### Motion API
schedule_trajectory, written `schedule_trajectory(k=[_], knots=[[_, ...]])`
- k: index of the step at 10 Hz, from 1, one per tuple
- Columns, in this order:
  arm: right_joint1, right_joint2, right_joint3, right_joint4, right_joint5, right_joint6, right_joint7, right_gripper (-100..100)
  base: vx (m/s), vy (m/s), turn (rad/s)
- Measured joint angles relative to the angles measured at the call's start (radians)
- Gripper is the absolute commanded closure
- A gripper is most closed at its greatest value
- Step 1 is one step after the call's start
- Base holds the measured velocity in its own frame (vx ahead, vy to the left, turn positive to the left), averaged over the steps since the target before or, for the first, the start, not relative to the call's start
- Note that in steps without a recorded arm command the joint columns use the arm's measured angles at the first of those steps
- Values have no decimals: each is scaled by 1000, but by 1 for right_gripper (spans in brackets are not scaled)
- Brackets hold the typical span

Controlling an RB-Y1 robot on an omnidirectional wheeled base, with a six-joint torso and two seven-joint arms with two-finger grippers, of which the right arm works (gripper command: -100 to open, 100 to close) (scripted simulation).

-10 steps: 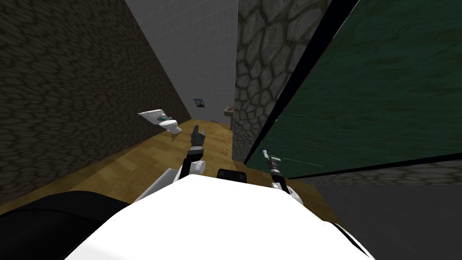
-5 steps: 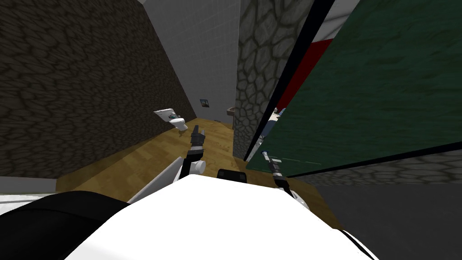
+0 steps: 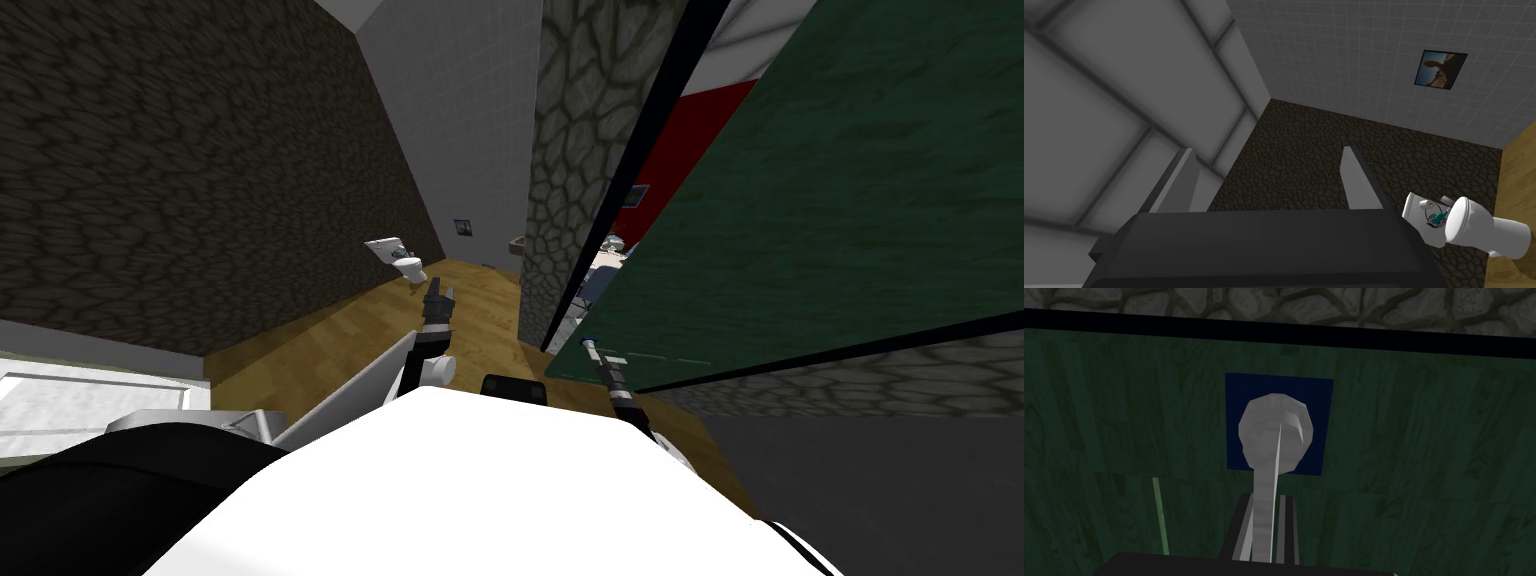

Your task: Pull the door open

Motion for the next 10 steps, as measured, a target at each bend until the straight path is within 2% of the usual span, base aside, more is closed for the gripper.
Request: schedule_trajectory(k=[1,3,4,5,7,8,9,10], knots=[[16,-7,4,-7,0,-12,-6,100,-148,-71,109],[5,-11,19,50,4,-67,-20,100,-161,-69,136],[11,-16,23,63,5,-90,-25,100,-93,-23,20],[24,-18,25,44,5,-87,-26,100,-186,-70,186],[56,-34,33,23,4,-104,-35,100,-173,-60,138],[54,-37,38,43,5,-125,-39,100,-67,-17,15],[56,-36,40,47,6,-129,-40,100,-138,-63,154],[55,-34,44,40,-6,-117,-32,100,-217,-100,262]])
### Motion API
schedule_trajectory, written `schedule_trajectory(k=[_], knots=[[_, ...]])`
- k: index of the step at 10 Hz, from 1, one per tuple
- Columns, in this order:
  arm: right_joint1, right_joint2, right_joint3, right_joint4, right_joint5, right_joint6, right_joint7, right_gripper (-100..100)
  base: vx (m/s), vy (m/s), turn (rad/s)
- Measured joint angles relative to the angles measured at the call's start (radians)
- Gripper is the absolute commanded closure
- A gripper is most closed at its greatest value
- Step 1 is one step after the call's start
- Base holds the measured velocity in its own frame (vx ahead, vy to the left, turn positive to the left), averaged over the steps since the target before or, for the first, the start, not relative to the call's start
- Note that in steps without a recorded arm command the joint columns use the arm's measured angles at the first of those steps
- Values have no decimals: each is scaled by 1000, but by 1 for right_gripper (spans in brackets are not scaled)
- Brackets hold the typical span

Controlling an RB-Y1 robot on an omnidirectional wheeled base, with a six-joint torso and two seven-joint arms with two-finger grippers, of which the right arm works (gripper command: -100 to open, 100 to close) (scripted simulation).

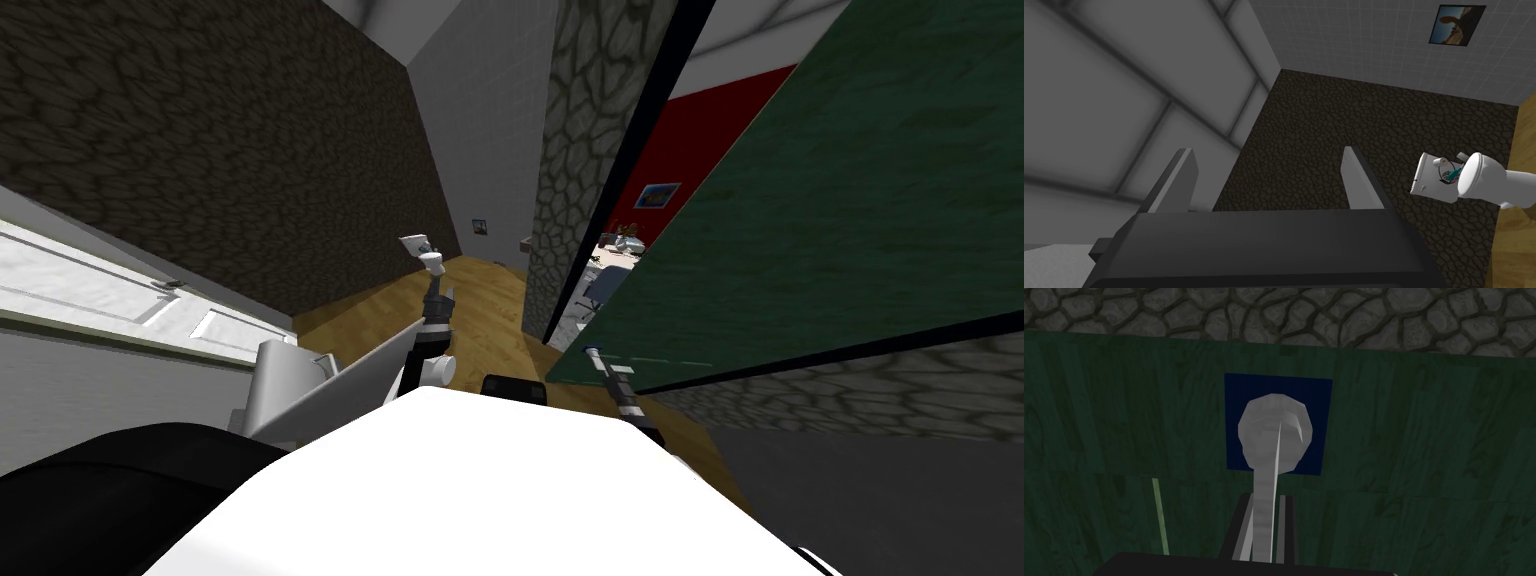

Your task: Pull the door open

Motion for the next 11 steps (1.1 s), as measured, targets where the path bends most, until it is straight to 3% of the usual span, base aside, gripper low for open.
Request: schedule_trajectory(k=[7,9,11], knots=[[-25,15,34,-61,-110,97,82,100,-237,-84,226],[-20,18,43,-100,-142,136,109,100,-178,-73,186],[-35,23,53,-109,-173,161,131,100,-226,-86,204]])
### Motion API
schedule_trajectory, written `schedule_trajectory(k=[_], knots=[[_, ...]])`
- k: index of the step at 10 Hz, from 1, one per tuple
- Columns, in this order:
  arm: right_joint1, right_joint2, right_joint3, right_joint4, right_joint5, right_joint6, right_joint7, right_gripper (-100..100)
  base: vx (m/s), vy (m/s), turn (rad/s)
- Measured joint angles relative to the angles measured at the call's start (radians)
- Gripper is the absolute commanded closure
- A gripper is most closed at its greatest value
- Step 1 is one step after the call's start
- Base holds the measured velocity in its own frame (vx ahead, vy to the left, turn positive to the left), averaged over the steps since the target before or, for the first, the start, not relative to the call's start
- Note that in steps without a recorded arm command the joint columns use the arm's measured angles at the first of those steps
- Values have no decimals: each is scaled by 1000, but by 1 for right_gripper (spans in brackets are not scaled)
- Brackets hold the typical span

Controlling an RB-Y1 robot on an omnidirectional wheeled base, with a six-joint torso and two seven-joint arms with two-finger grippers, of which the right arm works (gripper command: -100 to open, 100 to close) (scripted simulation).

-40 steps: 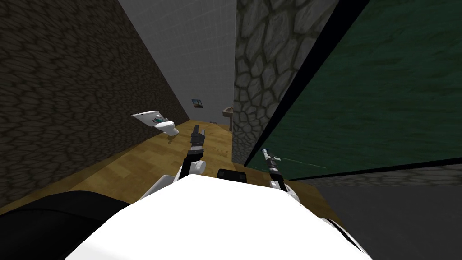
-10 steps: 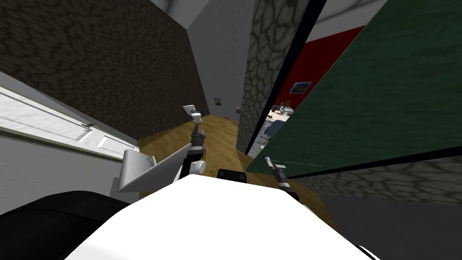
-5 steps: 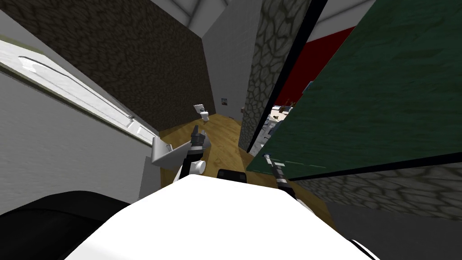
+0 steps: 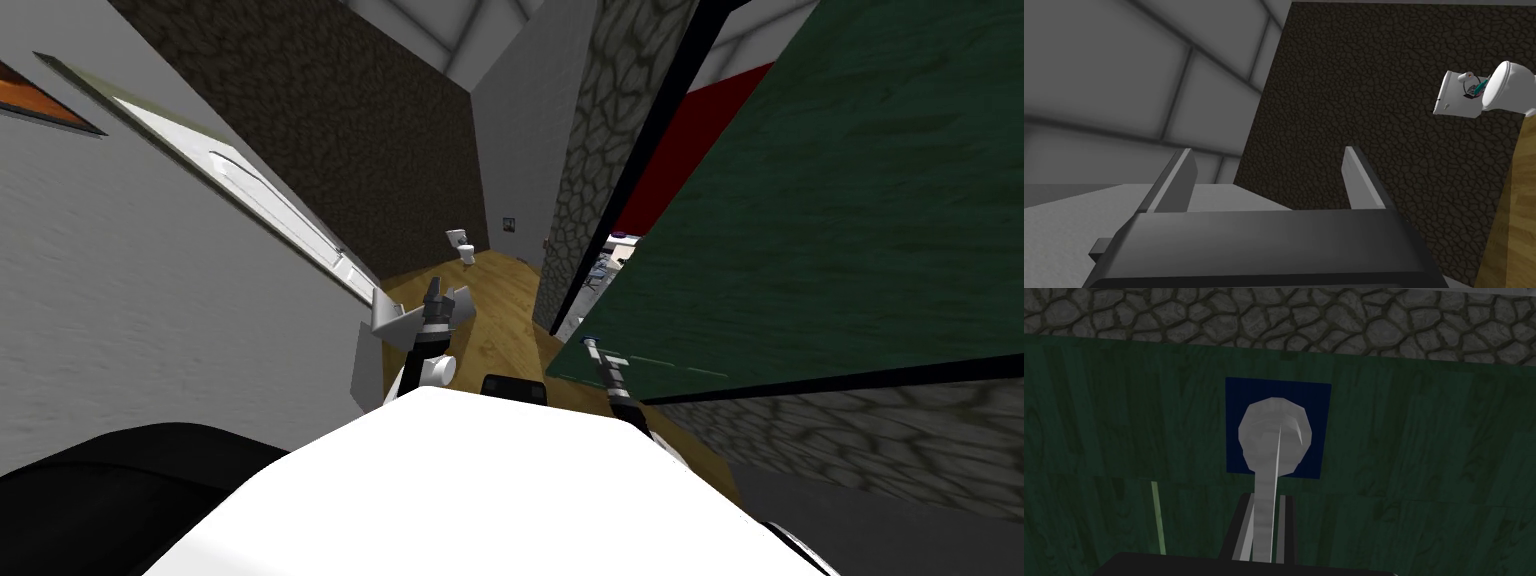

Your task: Pull the door open

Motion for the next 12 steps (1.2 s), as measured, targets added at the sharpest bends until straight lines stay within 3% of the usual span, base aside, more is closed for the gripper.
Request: schedule_trajectory(k=[6,9,11,12], knots=[[-8,9,23,-50,-72,71,59,100,-189,-59,156],[23,-18,47,-66,-77,39,40,100,-191,-53,120],[22,-28,67,-33,-76,4,22,100,-155,-29,125],[40,-38,75,-39,-79,-11,16,100,-205,-66,127]])
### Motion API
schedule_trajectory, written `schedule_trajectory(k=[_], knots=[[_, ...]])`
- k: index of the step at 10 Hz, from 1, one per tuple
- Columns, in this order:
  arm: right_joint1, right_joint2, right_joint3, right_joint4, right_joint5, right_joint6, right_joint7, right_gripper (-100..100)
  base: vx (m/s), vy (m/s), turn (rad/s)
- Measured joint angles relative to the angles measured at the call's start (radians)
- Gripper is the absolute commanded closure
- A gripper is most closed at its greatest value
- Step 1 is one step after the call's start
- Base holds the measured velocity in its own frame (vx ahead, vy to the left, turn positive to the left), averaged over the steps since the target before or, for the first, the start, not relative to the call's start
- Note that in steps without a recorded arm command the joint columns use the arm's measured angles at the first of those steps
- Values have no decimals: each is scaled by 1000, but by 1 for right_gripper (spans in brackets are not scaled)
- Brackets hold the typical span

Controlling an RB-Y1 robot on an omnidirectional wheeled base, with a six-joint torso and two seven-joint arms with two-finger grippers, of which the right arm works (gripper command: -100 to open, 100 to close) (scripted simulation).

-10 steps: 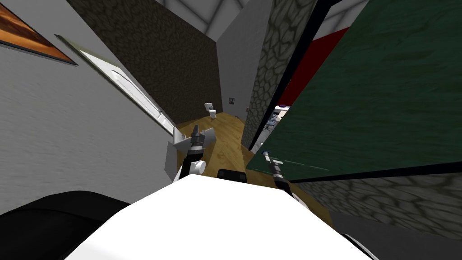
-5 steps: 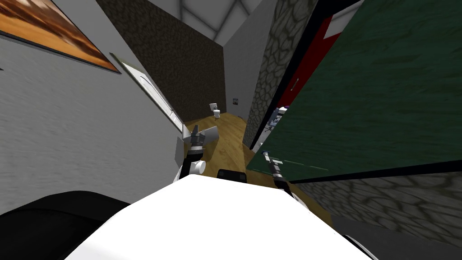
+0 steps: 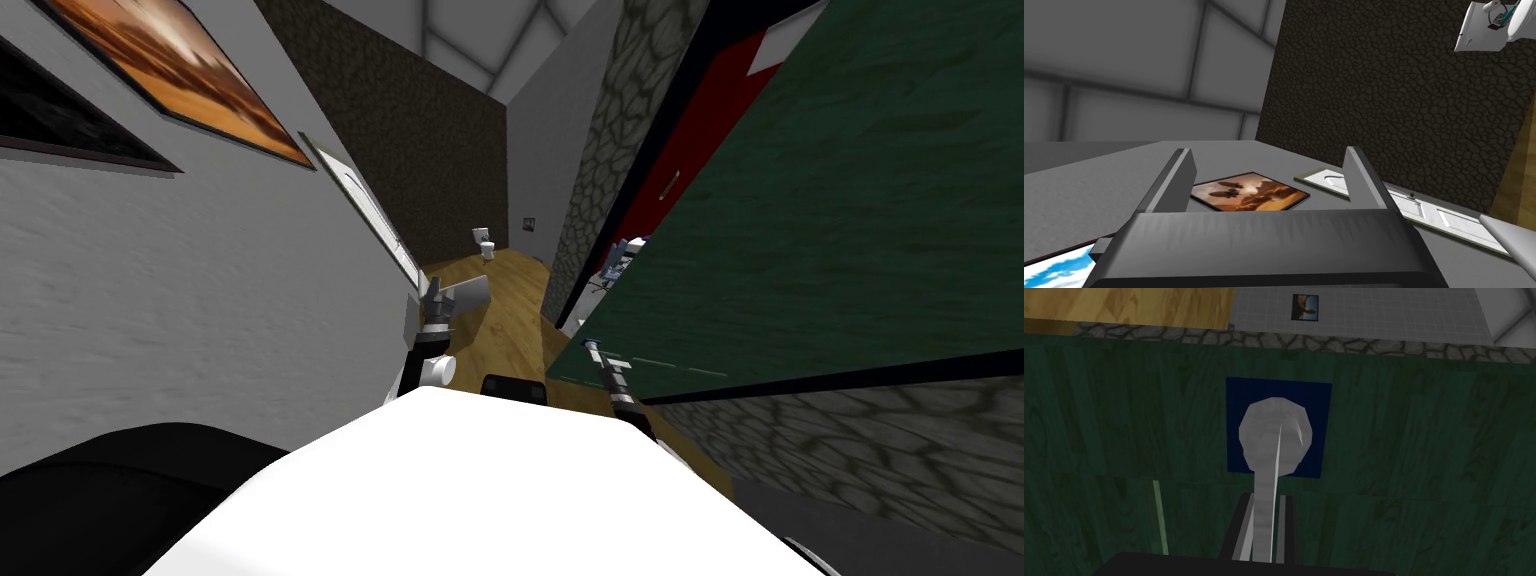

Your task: Pull the door open

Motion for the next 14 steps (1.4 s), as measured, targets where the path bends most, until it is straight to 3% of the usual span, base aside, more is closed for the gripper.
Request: schedule_trajectory(k=[3,4,9,11,14], knots=[[34,-20,30,-10,-3,-40,-16,100,-152,-65,90],[36,-19,34,-9,-1,-42,-17,100,-127,-41,192],[67,-42,62,15,-18,-113,-35,100,-198,-61,188],[67,-42,79,61,-21,-158,-49,100,-169,-63,127],[94,-55,94,58,-31,-189,-51,100,-142,-36,115]])
